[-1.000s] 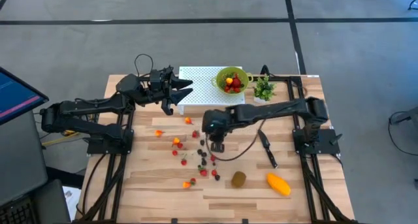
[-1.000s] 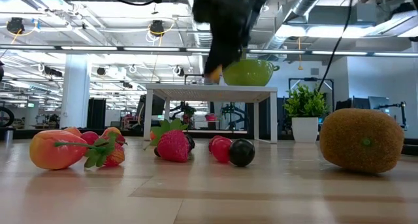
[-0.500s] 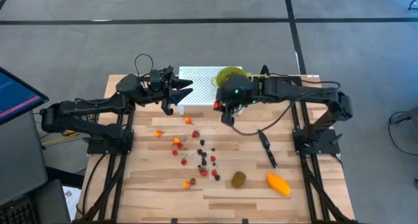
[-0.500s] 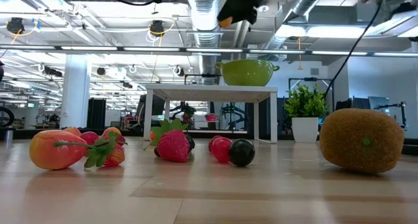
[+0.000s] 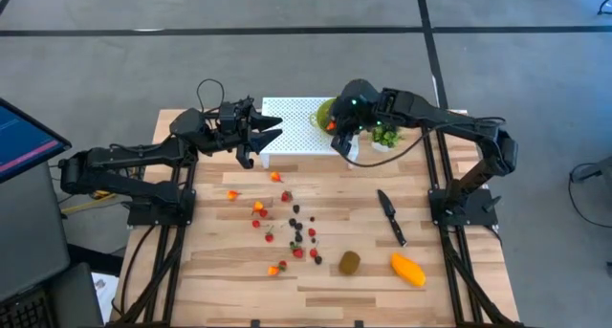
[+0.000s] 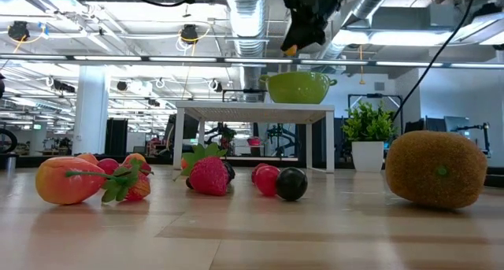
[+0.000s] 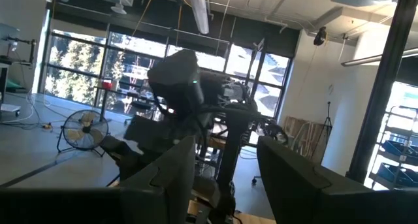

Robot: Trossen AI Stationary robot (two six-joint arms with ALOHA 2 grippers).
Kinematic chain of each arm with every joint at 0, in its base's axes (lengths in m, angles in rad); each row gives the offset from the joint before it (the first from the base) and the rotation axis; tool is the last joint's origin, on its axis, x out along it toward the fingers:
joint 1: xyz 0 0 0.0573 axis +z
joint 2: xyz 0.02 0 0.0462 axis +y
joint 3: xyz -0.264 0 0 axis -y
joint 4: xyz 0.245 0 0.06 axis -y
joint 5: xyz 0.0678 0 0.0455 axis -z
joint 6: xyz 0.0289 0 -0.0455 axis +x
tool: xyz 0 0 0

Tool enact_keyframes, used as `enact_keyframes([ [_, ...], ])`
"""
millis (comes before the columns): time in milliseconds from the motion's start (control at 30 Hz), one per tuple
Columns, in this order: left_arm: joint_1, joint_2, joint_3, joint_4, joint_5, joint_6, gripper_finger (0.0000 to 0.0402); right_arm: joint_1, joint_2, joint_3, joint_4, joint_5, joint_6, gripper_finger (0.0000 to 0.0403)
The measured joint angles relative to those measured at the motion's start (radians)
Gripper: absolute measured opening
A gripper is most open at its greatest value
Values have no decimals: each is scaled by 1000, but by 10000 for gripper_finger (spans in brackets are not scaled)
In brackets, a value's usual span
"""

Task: Pick & Place Fruit
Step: Put the orange pear into the green strainer bowl

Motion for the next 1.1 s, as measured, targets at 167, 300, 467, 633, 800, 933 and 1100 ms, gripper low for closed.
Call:
enact_keyframes([
  [167,0,0,0,1,0,0,159,-59,-2,0,-7,0,1,102],
  [300,0,0,0,2,0,0,159,-113,-2,0,-42,0,0,102],
  [467,0,0,0,3,0,0,159,-174,-2,0,-76,0,0,102],
  [633,0,0,0,4,0,0,159,-225,-2,0,-104,0,1,102],
  [800,0,0,0,4,0,0,159,-247,-2,0,-133,0,3,103],
  [933,0,0,0,4,0,0,159,-248,-2,0,-139,0,3,103],
  [1100,0,0,0,4,0,0,159,-246,-2,0,-139,0,3,103],
])
